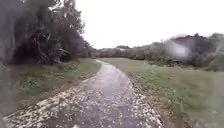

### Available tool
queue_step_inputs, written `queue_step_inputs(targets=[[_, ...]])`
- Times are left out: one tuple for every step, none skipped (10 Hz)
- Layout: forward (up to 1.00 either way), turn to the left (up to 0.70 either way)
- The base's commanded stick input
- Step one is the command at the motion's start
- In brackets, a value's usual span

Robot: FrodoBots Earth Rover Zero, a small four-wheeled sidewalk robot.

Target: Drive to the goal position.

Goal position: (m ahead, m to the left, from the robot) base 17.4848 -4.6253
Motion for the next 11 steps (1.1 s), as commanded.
queue_step_inputs(targets=[[0.70, 0.00], [0.70, 0.00], [0.70, 0.00], [0.70, 0.00], [0.70, 0.00], [0.70, 0.00], [0.70, 0.00], [0.70, 0.00], [0.70, 0.00], [0.70, 0.00], [0.70, 0.00]])
